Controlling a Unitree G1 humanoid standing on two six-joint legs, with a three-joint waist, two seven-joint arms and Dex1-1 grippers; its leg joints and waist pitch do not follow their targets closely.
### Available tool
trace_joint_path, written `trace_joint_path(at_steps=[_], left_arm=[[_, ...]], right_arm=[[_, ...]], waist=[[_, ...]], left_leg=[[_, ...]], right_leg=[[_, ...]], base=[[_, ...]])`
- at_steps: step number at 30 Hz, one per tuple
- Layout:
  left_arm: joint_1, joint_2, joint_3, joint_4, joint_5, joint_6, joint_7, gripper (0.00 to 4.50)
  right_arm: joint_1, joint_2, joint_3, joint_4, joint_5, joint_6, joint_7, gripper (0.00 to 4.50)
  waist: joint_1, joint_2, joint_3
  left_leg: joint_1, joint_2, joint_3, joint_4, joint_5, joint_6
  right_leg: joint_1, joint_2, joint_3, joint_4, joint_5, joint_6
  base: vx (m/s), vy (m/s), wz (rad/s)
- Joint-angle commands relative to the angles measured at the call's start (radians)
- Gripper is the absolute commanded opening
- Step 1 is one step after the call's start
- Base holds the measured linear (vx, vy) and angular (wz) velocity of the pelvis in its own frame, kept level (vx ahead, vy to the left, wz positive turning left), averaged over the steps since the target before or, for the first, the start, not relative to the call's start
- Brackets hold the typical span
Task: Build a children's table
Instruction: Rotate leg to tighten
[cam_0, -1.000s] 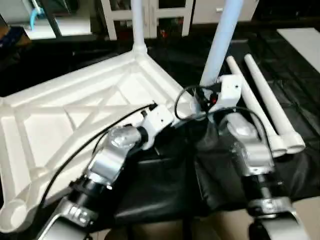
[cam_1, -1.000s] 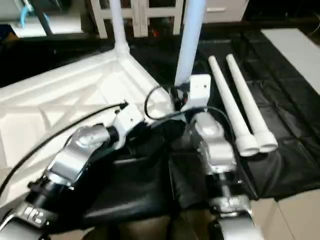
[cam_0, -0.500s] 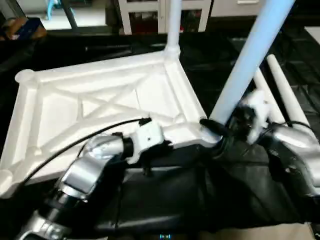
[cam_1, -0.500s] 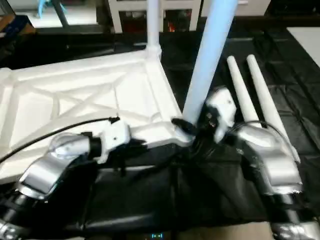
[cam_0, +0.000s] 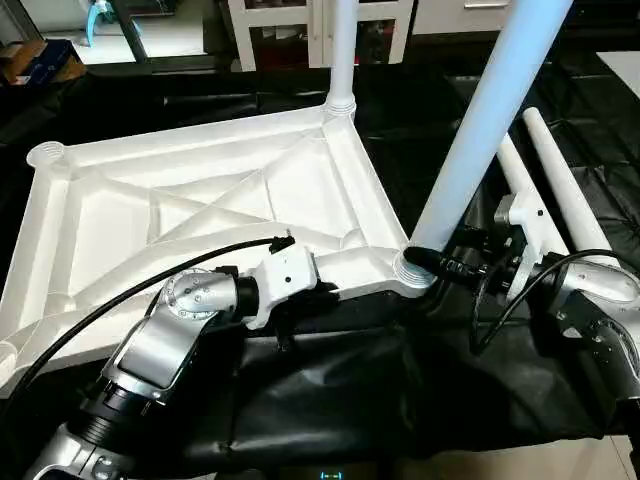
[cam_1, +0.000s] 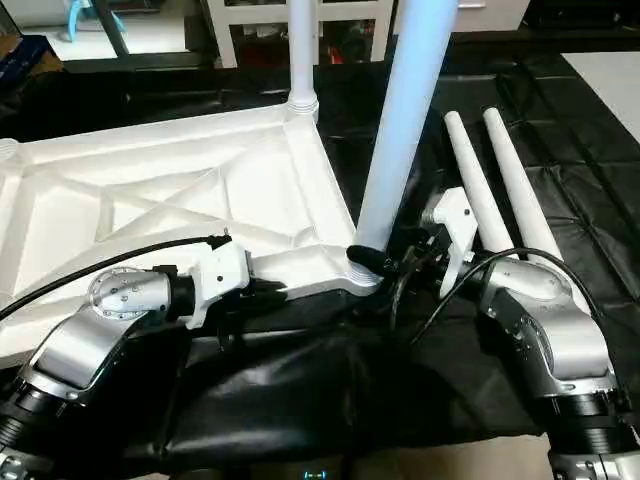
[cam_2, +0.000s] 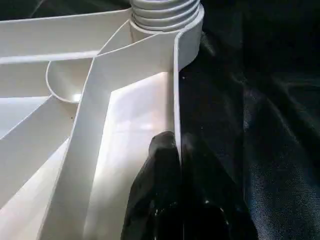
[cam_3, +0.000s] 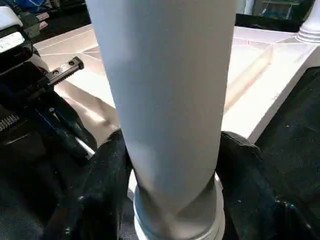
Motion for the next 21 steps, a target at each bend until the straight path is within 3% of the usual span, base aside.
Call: trace_joint_path(at_steps=[1,5,8,11,12,13,16,18,21], left_arm=[[0.043,0.007,-0.028,0.017,-0.015,-0.002,-0.030,0.00],[0.043,0.007,-0.031,0.014,-0.015,-0.001,-0.029,0.00],[0.034,-0.007,-0.053,0.015,0.008,0.018,-0.006,0.00],[-0.001,-0.072,-0.084,0.034,0.059,0.086,0.075,0.00],[-0.014,-0.100,-0.090,0.039,0.069,0.112,0.104,0.00],[-0.027,-0.129,-0.095,0.046,0.075,0.139,0.130,0.00],[-0.057,-0.200,-0.110,0.066,0.086,0.177,0.183,0.00],[-0.087,-0.272,-0.120,0.092,0.087,0.196,0.229,0.00],[-0.099,-0.280,-0.126,0.102,0.083,0.179,0.222,0.00]], right_arm=[[0.006,-0.001,-0.010,-0.011,0.002,0.013,-0.004,2.28],[0.001,0.014,-0.010,0.000,-0.013,0.018,-0.040,2.03],[-0.025,0.091,-0.013,0.063,-0.088,0.034,-0.230,1.97],[-0.088,0.247,-0.082,0.192,-0.159,0.052,-0.587,1.96],[-0.107,0.290,-0.106,0.230,-0.174,0.055,-0.689,1.96],[-0.124,0.325,-0.126,0.271,-0.186,0.049,-0.775,1.96],[-0.155,0.389,-0.150,0.350,-0.191,0.004,-0.893,1.95],[-0.187,0.445,-0.139,0.419,-0.209,-0.044,-0.950,1.95],[-0.211,0.464,-0.091,0.437,-0.219,-0.080,-0.871,1.95]], waist=[[0.000,-0.018,-0.061],[-0.001,-0.018,-0.060],[-0.006,-0.016,-0.059],[-0.024,-0.015,-0.055],[-0.031,-0.009,-0.051],[-0.038,-0.011,-0.052],[-0.042,-0.011,-0.050],[-0.045,-0.013,-0.051],[-0.042,-0.018,-0.053]], left_leg=[[0.015,0.017,0.000,-0.052,-0.147,0.115],[0.015,0.017,-0.001,-0.053,-0.150,0.110],[0.013,0.015,-0.001,-0.054,-0.160,0.094],[0.009,0.014,-0.006,-0.061,-0.207,0.048],[0.008,0.011,-0.009,-0.065,-0.239,0.019],[0.011,0.011,-0.013,-0.070,-0.276,-0.013],[0.015,0.011,-0.014,-0.073,-0.349,-0.031],[0.017,0.008,-0.014,-0.074,-0.379,-0.040],[0.011,0.005,-0.016,-0.074,-0.399,-0.029]], right_leg=[[0.060,-0.013,0.006,-0.053,-0.116,-0.263],[0.059,-0.013,0.006,-0.053,-0.125,-0.260],[0.058,-0.014,0.005,-0.056,-0.159,-0.248],[0.053,-0.015,0.003,-0.063,-0.258,-0.223],[0.046,-0.016,0.003,-0.068,-0.324,-0.206],[0.044,-0.015,0.001,-0.072,-0.379,-0.183],[0.036,-0.013,0.003,-0.081,-0.405,-0.144],[0.030,-0.010,0.001,-0.085,-0.422,-0.129],[0.034,-0.009,0.000,-0.086,-0.420,-0.107]], base=[[0.000,0.000,0.00],[0.000,0.000,0.00],[0.000,0.000,0.00],[0.000,0.000,0.00],[0.000,0.000,0.00],[0.000,0.000,0.00],[0.000,0.000,0.00],[0.000,0.000,0.00],[0.000,0.000,0.00]])
